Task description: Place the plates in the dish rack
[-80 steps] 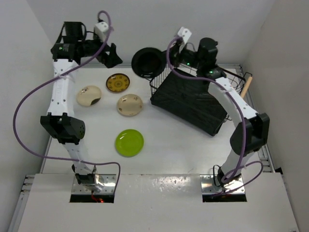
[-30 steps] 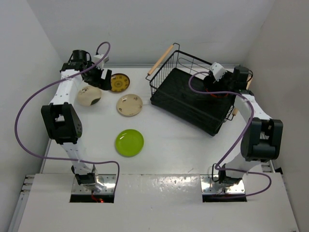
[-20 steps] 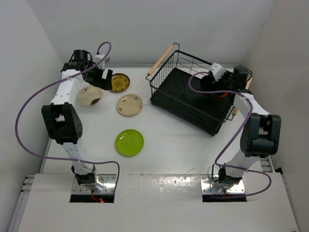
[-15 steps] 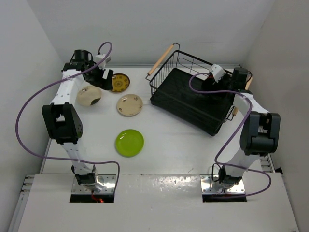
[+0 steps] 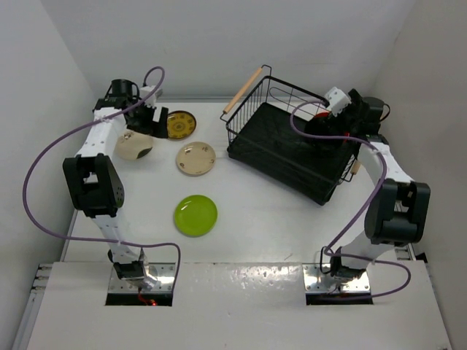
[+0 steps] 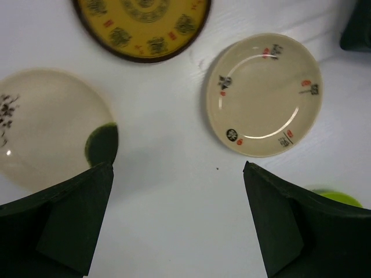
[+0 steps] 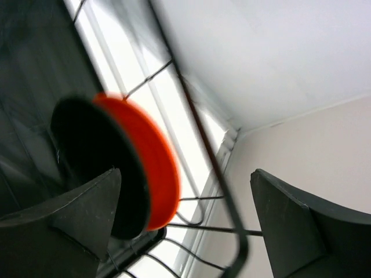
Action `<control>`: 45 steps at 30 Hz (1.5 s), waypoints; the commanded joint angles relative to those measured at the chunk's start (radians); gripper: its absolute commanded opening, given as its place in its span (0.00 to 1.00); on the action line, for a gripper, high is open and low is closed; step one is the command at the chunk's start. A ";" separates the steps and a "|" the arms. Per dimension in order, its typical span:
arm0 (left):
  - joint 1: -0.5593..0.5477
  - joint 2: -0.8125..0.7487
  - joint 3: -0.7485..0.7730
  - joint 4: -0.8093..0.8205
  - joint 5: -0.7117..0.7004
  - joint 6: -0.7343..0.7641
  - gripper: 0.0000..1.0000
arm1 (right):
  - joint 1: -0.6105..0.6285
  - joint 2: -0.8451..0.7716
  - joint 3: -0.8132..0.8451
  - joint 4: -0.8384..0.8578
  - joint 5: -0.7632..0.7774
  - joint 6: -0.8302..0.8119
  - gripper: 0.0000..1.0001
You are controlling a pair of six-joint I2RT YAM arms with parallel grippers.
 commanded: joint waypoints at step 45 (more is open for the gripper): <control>0.341 0.175 0.296 0.076 0.309 0.056 0.00 | 0.428 -0.269 0.189 -0.179 -0.096 0.210 0.98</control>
